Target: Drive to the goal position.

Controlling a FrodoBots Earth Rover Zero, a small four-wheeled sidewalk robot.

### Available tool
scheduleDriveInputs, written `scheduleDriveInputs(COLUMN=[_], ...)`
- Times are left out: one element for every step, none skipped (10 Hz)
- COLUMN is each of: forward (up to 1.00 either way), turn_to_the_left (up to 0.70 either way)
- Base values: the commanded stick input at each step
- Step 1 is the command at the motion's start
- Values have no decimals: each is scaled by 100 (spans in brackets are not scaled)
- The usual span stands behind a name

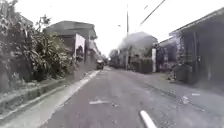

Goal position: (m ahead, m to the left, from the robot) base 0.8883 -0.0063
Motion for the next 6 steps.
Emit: scheduleDriveInputs(forward=[50,50,50,50,50,50], turn_to_the_left=[0,0,0,0,0,0])
